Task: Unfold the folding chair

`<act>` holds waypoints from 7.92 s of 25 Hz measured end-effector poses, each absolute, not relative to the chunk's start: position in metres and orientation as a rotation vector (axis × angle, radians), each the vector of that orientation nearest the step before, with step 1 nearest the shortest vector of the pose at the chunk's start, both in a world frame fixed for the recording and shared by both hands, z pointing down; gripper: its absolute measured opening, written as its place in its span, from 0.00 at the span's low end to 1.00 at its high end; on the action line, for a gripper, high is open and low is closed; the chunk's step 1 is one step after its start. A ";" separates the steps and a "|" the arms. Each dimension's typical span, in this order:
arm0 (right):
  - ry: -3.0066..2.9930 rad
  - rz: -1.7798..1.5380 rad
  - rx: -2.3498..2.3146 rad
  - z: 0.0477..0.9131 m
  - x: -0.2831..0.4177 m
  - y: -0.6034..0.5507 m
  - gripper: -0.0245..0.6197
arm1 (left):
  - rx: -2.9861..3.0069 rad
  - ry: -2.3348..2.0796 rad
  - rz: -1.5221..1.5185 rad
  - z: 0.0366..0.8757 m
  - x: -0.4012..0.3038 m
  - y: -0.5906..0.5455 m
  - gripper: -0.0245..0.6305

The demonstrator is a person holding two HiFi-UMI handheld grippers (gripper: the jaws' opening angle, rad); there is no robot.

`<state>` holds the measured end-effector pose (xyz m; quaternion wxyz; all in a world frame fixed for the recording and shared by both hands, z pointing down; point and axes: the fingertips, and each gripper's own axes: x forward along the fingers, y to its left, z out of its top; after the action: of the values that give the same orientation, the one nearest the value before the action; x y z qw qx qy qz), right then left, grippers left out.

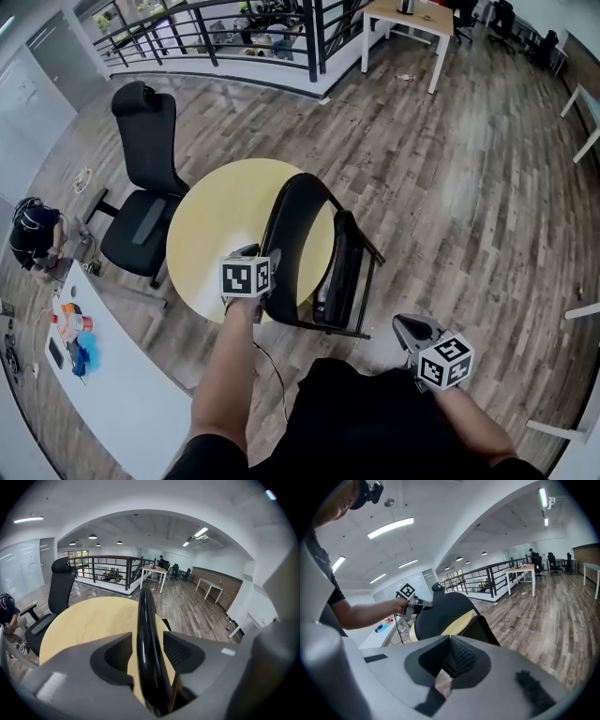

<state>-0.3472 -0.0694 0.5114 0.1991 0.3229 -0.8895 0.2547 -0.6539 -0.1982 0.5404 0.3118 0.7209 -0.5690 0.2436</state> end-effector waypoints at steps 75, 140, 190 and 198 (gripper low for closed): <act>-2.166 1.369 0.828 0.667 -0.268 -0.112 0.31 | 1.925 -1.390 0.380 0.471 -0.365 -0.172 0.24; -2.024 1.479 0.828 0.736 -0.199 -0.104 0.37 | 1.896 -1.275 0.244 0.489 -0.361 -0.173 0.22; -2.029 1.853 1.165 0.856 0.006 -0.098 0.37 | 1.850 -1.470 0.418 0.574 -0.364 -0.176 0.24; -2.073 1.889 1.134 0.874 0.025 -0.095 0.37 | 1.848 -1.473 0.412 0.582 -0.356 -0.173 0.24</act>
<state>0.0253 -0.0952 0.8737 0.0582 0.3741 -0.6840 0.6235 -0.3558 -0.1726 0.5824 0.3628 0.7178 -0.5723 0.1601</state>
